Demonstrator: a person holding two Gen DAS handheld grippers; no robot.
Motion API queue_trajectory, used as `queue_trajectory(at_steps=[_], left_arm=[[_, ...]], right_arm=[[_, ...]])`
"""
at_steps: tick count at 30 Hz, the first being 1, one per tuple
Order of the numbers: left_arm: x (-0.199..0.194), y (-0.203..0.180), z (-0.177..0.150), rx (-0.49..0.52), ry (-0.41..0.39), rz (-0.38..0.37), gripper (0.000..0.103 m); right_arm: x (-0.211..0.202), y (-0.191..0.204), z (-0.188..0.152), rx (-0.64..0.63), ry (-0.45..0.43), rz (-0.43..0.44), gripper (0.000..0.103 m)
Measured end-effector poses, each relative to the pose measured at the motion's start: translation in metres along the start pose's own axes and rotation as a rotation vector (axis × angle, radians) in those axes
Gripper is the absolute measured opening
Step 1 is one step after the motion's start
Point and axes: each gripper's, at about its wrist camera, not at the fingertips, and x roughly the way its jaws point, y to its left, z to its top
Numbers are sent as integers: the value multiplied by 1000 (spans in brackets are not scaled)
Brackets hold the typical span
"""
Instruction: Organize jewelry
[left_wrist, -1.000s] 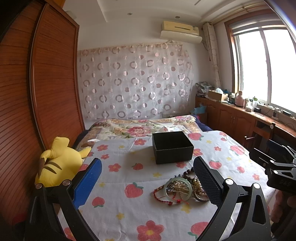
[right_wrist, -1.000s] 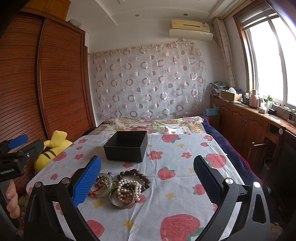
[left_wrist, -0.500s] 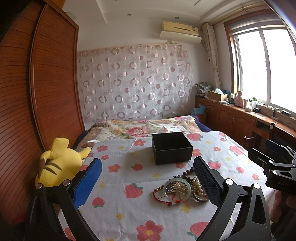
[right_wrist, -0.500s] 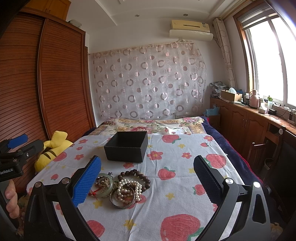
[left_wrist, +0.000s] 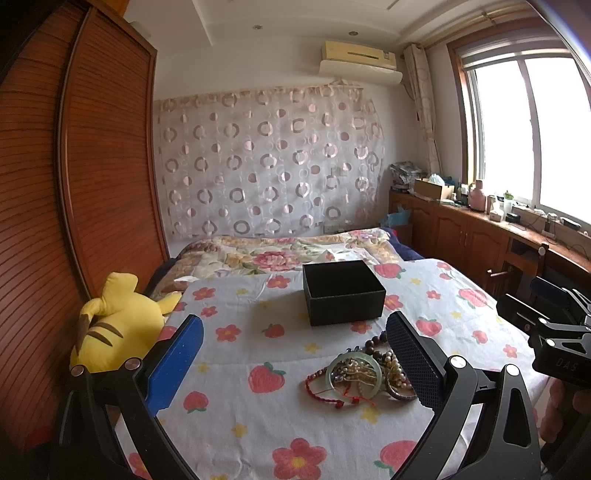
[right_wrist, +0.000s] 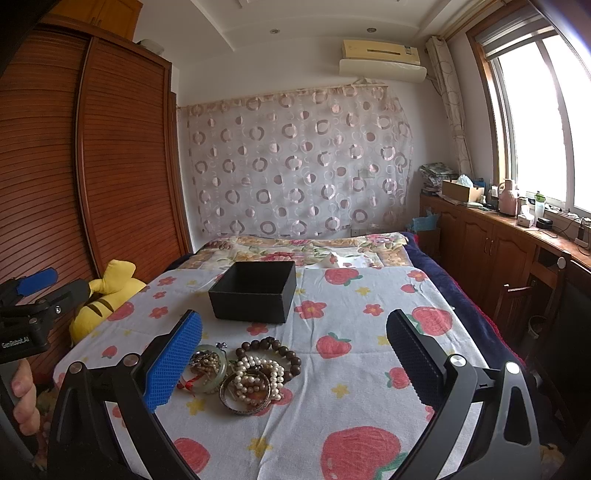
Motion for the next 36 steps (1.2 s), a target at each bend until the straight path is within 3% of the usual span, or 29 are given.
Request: queue_trajectory(at_steps=[6, 15, 24, 30, 32, 36], left_arm=[[2, -1, -1, -2, 12, -1, 96], [29, 9, -20, -12, 106, -35, 96], [67, 13, -46, 7, 222, -119, 96], [97, 11, -56, 13, 310, -192, 72], [110, 12, -56, -7, 343, -239, 60], [130, 9, -56, 1, 388, -280, 48]], right_arm=[[-1, 9, 0, -1, 9, 5, 101], [17, 2, -14, -26, 67, 68, 101], [43, -4, -39, -59, 168, 121, 85], [57, -2, -55, -70, 231, 146, 82], [59, -1, -59, -77, 243, 150, 82], [63, 3, -64, -88, 261, 155, 82]])
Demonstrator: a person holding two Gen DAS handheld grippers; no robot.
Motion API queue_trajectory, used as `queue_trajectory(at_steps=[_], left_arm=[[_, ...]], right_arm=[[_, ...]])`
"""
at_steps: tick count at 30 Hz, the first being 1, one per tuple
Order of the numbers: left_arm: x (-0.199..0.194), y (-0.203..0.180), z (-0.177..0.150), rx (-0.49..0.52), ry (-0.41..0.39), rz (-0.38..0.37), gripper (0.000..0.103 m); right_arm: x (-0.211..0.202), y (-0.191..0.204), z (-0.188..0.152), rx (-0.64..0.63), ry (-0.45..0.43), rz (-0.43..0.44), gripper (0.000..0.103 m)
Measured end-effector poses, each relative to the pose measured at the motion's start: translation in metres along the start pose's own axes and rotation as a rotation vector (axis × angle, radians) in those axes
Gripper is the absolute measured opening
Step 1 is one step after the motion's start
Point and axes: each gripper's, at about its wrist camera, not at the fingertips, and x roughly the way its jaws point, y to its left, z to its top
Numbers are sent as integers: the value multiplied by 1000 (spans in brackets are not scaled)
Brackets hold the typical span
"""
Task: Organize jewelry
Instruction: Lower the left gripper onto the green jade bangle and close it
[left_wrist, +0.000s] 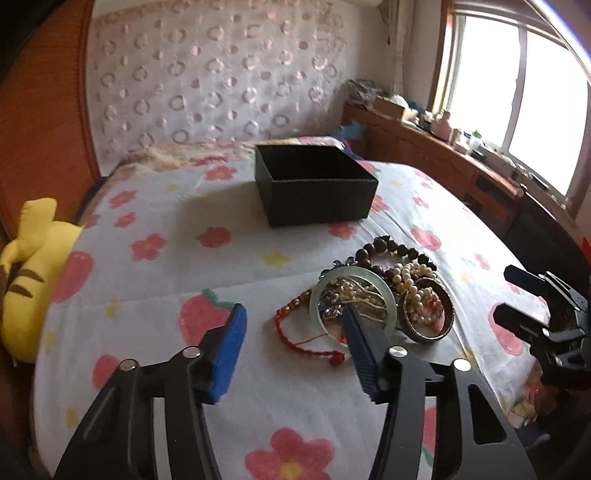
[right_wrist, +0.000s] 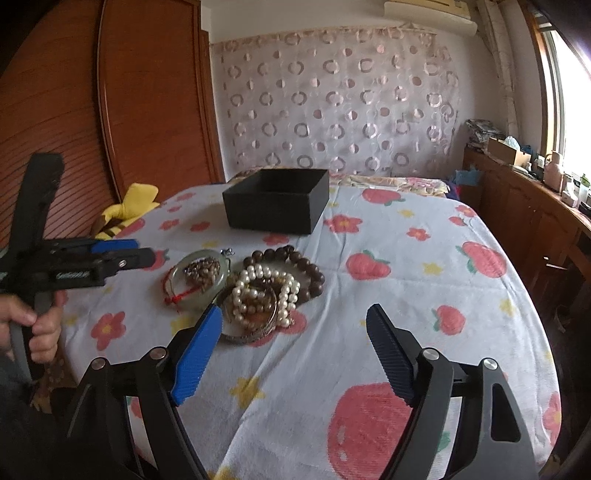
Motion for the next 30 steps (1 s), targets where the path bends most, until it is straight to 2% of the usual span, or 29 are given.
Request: queue_trajectory(at_steps=[2, 8, 11, 21, 25, 30], left_arm=[[12, 3, 4, -10, 37, -30, 37], [35, 5, 14, -11, 88, -71, 22], [43, 2, 18, 7, 107, -72, 17], [56, -6, 24, 59, 135, -53, 17], [51, -6, 22, 65, 119, -78, 7], [34, -5, 17, 50, 74, -81, 7]], right_arm=[[1, 0, -1, -1, 4, 1, 82], [1, 0, -1, -2, 5, -2, 82], [2, 0, -3, 0, 4, -2, 82], [2, 0, -3, 0, 6, 0, 82], [3, 1, -6, 1, 10, 4, 82], [6, 4, -7, -6, 23, 12, 82]])
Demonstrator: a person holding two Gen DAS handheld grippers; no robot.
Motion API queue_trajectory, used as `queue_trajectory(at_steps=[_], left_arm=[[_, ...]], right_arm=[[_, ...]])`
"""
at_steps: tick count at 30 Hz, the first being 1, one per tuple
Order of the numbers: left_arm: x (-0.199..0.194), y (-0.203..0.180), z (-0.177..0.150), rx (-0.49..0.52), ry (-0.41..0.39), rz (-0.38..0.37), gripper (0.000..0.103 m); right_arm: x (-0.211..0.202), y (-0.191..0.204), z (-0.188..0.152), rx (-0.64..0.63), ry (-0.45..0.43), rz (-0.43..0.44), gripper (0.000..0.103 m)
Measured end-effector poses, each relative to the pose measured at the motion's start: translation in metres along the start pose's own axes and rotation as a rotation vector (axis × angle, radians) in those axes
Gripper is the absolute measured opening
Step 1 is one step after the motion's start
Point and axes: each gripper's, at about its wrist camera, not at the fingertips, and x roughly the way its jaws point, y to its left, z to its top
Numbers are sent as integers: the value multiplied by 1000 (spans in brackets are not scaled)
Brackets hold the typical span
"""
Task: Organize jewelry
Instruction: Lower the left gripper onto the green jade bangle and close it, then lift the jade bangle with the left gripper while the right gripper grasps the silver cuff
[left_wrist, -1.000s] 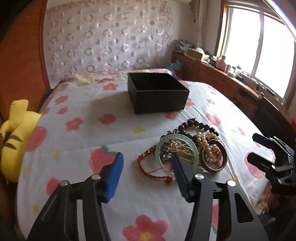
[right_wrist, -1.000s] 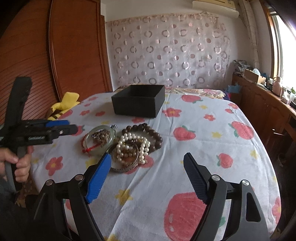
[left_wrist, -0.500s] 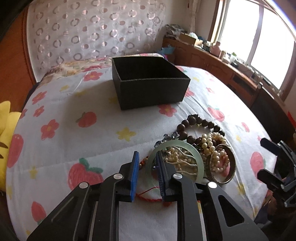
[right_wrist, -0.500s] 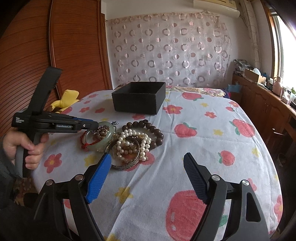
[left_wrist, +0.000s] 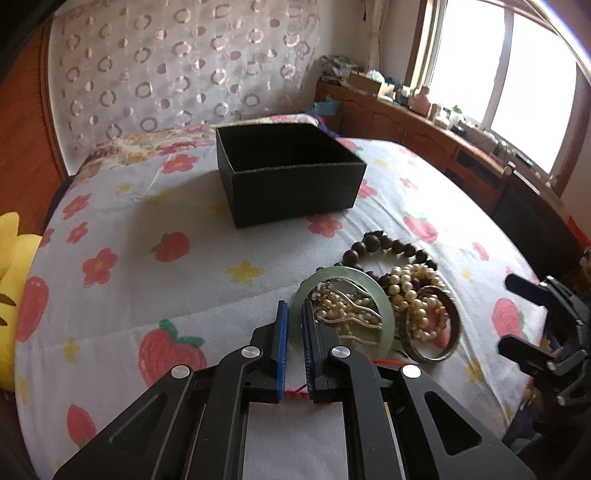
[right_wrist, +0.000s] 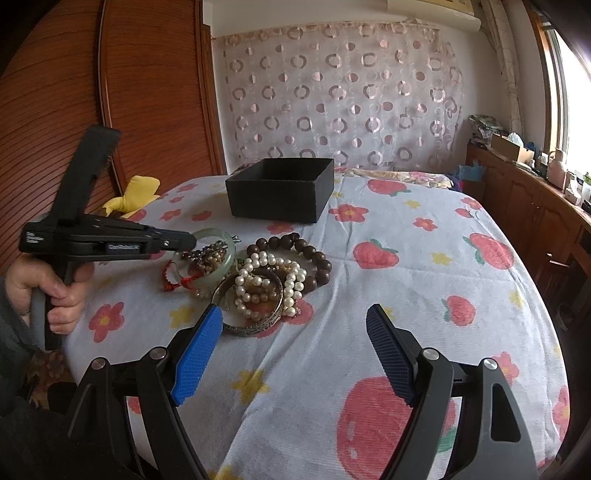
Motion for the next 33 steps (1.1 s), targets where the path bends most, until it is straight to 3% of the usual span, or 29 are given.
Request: queue_trajectory(at_steps=[11, 20, 23, 29, 33], left_arm=[[-54, 3, -28, -93, -131, 12, 7], [-59, 8, -39, -114, -141, 22, 7], [-57, 10, -40, -122, -139, 19, 7], [-56, 9, -41, -123, -138, 15, 7], [-55, 9, -41, -124, -137, 18, 7]], right_arm=[[27, 20, 8, -84, 88, 93, 82], [47, 34, 15, -194, 160, 103, 75], [52, 38, 15, -241, 182, 71, 73], [56, 38, 15, -263, 178, 50, 68], [51, 39, 15, -282, 165, 58, 59]])
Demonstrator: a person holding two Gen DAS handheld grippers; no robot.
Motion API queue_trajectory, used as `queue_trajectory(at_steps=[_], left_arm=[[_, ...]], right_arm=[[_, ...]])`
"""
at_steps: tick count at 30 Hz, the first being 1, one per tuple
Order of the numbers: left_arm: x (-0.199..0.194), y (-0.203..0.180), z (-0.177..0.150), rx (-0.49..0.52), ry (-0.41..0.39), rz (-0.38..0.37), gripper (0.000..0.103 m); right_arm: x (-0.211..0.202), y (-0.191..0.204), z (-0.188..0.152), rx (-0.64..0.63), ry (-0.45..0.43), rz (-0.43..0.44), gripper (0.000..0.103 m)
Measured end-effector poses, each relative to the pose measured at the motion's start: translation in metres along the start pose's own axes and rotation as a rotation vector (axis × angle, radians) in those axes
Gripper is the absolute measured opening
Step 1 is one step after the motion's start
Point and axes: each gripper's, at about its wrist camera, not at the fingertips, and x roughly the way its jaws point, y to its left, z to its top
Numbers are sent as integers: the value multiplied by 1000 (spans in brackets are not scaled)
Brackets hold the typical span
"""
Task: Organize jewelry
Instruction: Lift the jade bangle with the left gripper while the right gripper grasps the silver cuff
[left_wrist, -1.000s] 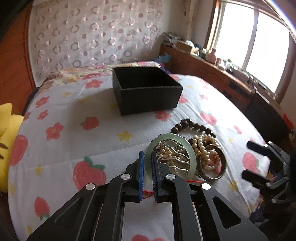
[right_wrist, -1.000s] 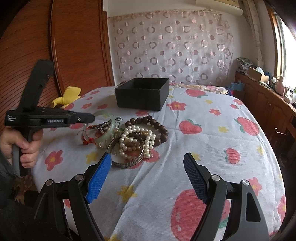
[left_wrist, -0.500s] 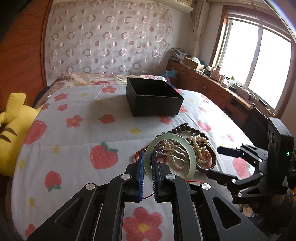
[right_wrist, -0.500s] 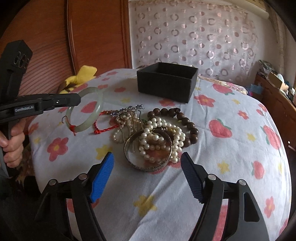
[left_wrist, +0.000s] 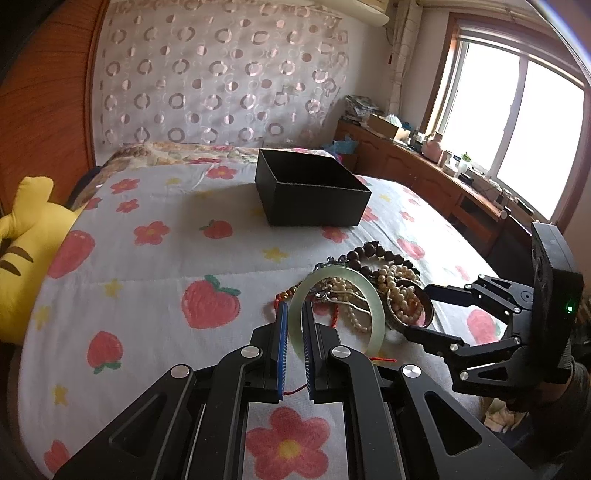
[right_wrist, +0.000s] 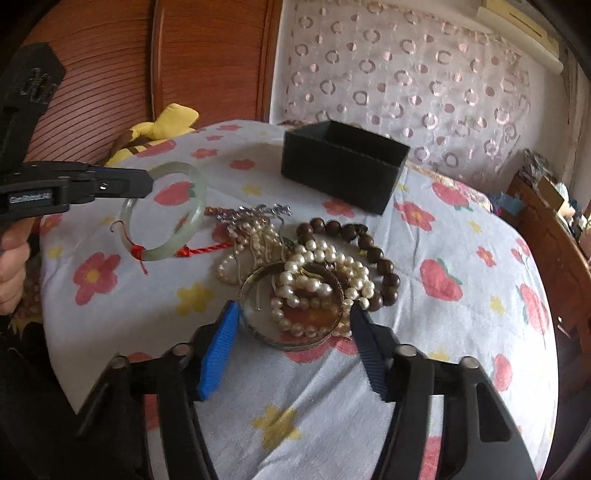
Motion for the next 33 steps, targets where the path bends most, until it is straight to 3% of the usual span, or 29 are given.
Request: queue_trajectory(at_steps=[20, 33], left_arm=[[1, 3, -4, -1, 3, -1, 8], [-11, -8, 11, 18, -38, -26, 8]], right_arm=[[-37, 1, -2, 35, -25, 141, 58], [-52, -1, 10, 10, -73, 82, 58]])
